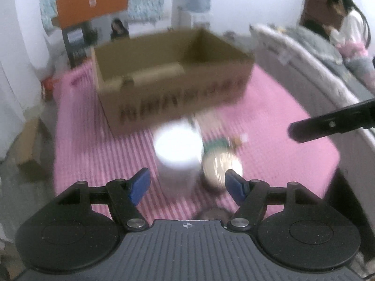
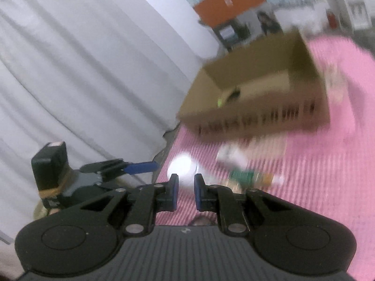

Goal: Organize rigid objects
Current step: 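Move the empty right gripper to the black tape roll, then grasp the black tape roll by its rim with the right gripper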

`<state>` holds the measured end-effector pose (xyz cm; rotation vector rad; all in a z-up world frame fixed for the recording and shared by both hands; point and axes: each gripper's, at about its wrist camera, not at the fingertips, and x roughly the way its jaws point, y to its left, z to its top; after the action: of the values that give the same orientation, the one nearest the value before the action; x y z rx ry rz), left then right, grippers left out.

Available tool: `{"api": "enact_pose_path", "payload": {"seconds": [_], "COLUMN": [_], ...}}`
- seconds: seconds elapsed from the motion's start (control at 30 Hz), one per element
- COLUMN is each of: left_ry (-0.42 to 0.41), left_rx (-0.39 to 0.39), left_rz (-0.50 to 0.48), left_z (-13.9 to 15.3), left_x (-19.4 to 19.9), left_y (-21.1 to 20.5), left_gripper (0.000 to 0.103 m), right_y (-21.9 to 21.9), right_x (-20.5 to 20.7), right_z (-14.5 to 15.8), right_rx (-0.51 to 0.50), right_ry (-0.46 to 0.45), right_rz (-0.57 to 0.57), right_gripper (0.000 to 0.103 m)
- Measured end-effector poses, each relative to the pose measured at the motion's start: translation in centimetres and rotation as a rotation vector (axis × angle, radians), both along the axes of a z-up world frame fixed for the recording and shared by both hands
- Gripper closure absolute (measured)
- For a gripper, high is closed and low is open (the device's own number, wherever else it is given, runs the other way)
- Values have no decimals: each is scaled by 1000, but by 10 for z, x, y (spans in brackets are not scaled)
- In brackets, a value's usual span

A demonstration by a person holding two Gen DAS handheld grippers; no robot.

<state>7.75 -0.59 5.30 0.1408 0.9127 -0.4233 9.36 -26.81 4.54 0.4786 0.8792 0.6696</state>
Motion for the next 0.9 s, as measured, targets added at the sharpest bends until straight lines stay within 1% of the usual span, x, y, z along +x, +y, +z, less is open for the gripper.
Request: {"api": "enact_pose_path", "payload": {"seconds": [0.1,0.23,0.3,0.33,0.37,0.43,0.57,0.7,0.8,0.9], "left_ry": [40,94,106,109,110,111,117,121,114,111], "left_rx": [37,80,104,112,113,103,114,103,113,107], "left_rz": [-37,-87,-103,-113,-123,-133,-150,-164,-168,-173], "left_z": [-23,-49,-57,-59,-61,-63,-68,-70,-74,-77], "left_x": [-10,-16,-15,-15,-14,-14,-15,-21,-22,-24], "left_y": [-5,-13,-16,-17,-18,-19,-23,-22,-21,-23], "left_gripper": [33,32,32,32,29,26,26,26,29,35], "right_y": [17,44,54,59,63,72,79,81,83,86], "right_x": [-5,-7,-6,-4,-1,-4,-1,0,3,4], "right_z": [-30,-60,-69,-72,-75,-80,-87,-89,-95,-97], "right_rx": [-24,-99,-137,-154,-172,-209,-240,-283,-292,-309], "right_ry": [65,140,153,159,166,168,172,161,177,167], "right_rz": [12,40,56,61,67,80,97,94,103,109], "right_gripper": [87,87,82,80,77,77,77,76,76,76]}}
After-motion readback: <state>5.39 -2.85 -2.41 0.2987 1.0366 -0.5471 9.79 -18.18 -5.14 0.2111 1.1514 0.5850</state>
